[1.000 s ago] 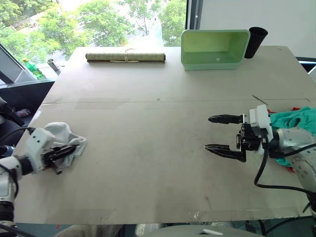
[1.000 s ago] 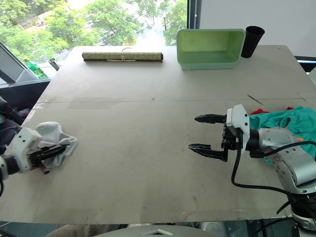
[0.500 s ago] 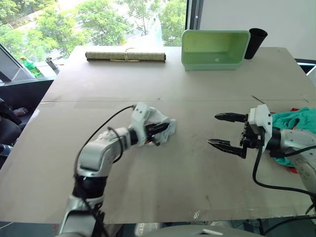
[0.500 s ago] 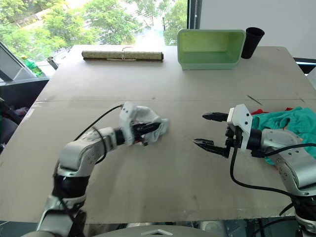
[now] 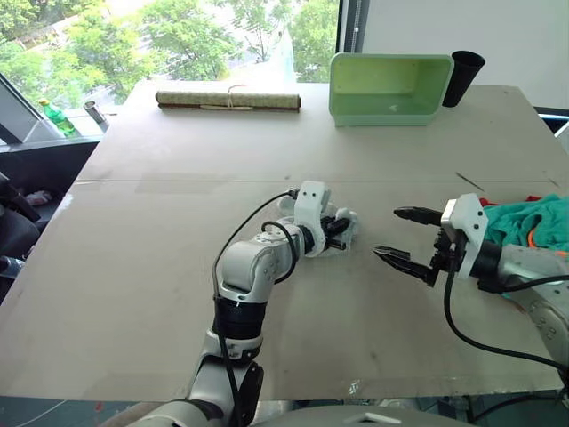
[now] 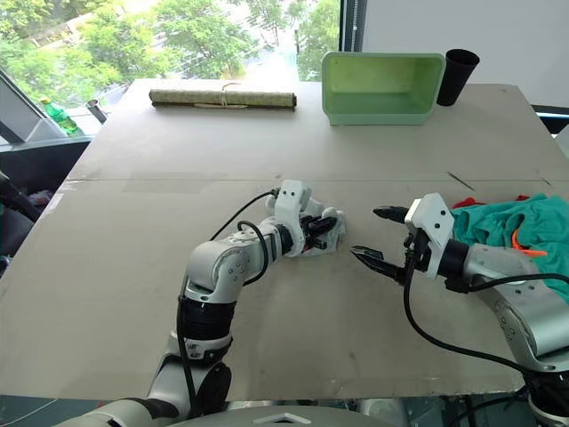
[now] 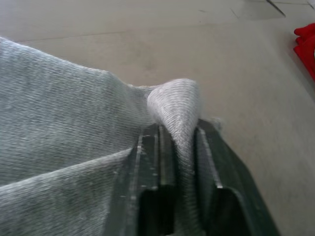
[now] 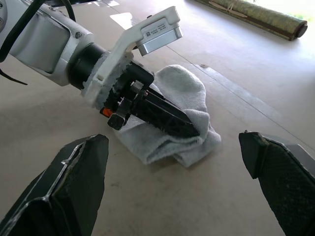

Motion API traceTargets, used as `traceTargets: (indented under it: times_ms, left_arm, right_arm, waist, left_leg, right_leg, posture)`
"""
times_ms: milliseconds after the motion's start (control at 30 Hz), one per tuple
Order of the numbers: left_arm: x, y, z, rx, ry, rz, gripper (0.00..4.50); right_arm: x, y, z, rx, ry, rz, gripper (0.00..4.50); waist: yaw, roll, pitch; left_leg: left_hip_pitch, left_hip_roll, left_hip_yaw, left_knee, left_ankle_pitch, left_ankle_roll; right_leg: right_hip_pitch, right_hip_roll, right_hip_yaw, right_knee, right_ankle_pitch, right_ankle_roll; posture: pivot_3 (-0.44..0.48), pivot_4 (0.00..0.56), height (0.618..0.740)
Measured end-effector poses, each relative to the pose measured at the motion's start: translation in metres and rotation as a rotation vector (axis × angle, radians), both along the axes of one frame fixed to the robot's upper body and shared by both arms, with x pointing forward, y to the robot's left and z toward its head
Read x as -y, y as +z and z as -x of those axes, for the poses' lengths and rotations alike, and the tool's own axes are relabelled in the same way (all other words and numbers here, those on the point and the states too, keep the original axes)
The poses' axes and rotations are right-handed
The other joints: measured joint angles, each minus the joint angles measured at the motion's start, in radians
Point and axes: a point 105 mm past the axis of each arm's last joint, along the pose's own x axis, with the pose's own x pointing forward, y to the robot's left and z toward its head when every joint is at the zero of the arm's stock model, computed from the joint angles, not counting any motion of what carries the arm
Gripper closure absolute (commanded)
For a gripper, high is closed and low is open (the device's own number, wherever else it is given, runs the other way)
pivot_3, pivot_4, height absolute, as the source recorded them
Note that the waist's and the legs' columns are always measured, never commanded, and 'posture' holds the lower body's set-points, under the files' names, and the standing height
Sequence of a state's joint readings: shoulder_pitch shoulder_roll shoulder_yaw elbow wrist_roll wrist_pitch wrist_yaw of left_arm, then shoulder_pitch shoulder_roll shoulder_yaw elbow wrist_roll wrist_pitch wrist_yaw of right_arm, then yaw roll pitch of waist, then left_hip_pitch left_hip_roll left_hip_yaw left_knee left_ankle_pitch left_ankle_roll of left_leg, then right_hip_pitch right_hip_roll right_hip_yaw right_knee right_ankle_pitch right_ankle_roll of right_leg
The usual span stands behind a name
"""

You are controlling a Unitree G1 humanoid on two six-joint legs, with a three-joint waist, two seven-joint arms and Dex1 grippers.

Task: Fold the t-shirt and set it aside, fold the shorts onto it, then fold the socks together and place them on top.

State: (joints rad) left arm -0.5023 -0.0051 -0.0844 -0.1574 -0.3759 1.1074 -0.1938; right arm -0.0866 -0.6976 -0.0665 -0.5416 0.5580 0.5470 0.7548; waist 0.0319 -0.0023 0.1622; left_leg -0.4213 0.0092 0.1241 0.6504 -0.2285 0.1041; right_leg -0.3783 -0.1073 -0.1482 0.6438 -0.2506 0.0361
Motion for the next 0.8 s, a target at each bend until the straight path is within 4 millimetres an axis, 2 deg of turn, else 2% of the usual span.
traceTargets:
  times_ms: [67,100,167,233,367,400,633,700,800]
  left_arm:
    - [0.004,0.003,0.004,0.021,-0.027,-0.005,1.94]
    - [0.006,0.005,0.008,0.054,-0.066,-0.037,1.21]
    - [0.003,0.005,0.010,0.079,-0.088,-0.060,0.85]
    - [-0.005,0.007,0.016,0.132,-0.146,-0.106,0.02]
    - [-0.035,0.018,0.018,0.218,-0.184,-0.157,0.02]
    - [-0.060,0.030,0.021,0.267,-0.216,-0.185,0.02]
    - [-0.094,0.046,0.031,0.298,-0.313,-0.145,0.02]
    - [-0.106,0.046,0.028,0.299,-0.310,-0.163,0.02]
    - [-0.130,0.032,0.022,0.254,-0.271,-0.218,0.02]
  right_arm:
    - [0.000,-0.002,0.000,-0.010,-0.018,-0.009,0.00]
    - [-0.001,-0.001,-0.001,-0.010,-0.029,-0.013,0.00]
    - [-0.001,-0.001,-0.001,-0.009,-0.037,-0.012,0.00]
    - [-0.002,-0.001,0.000,-0.010,-0.037,-0.014,0.00]
    - [-0.003,-0.005,0.000,-0.034,-0.055,-0.028,0.00]
    - [-0.008,-0.009,-0.001,-0.059,-0.060,-0.051,0.00]
    - [-0.022,-0.023,-0.012,-0.142,-0.083,-0.062,0.00]
    - [-0.022,-0.027,-0.023,-0.174,-0.131,-0.060,0.00]
    - [-0.021,-0.035,-0.035,-0.237,-0.197,-0.077,0.00]
  waist:
    - [0.000,0.000,0.000]
    - [0.002,0.000,0.000]
    - [0.003,0.000,0.000]
    - [-0.002,0.000,0.000]
    - [-0.014,0.001,0.000]
    - [-0.017,0.001,0.000]
    - [-0.016,0.002,0.001]
    - [-0.017,0.002,0.001]
    - [-0.018,0.003,0.001]
  left_leg:
    - [0.000,0.000,0.000,0.000,0.000,0.000]
    - [0.000,0.000,0.000,0.000,0.000,0.000]
    - [0.000,0.000,0.000,0.000,0.000,0.000]
    - [0.000,0.000,0.000,-0.001,0.000,0.000]
    - [0.000,0.001,0.000,-0.002,0.000,-0.001]
    - [0.000,0.001,-0.001,-0.002,0.000,-0.001]
    - [-0.001,0.000,-0.001,-0.002,0.000,-0.001]
    - [-0.001,0.000,-0.001,-0.002,0.000,-0.001]
    - [0.000,0.000,-0.001,-0.003,0.000,-0.001]
  right_leg:
    - [0.000,0.000,0.000,0.000,0.000,0.000]
    - [0.000,0.000,0.000,0.000,0.000,0.000]
    - [0.000,0.000,0.000,0.000,0.000,0.000]
    - [-0.001,0.000,0.000,0.000,0.000,-0.001]
    - [-0.002,0.000,0.000,0.000,0.000,-0.001]
    - [-0.002,0.000,0.000,-0.001,0.000,-0.001]
    - [-0.002,0.000,-0.001,-0.001,0.000,-0.001]
    - [-0.002,0.000,-0.001,-0.001,0.000,-0.001]
    - [-0.003,0.000,-0.001,-0.001,0.000,-0.001]
  posture:
    - [0.000,0.150,0.740]
    - [0.000,0.150,0.740]
    - [0.000,0.150,0.740]
    - [0.000,0.150,0.740]
    - [0.000,0.150,0.740]
    - [0.000,0.150,0.740]
    - [0.000,0.150,0.740]
    - [0.000,0.150,0.740]
    - [0.000,0.150,0.740]
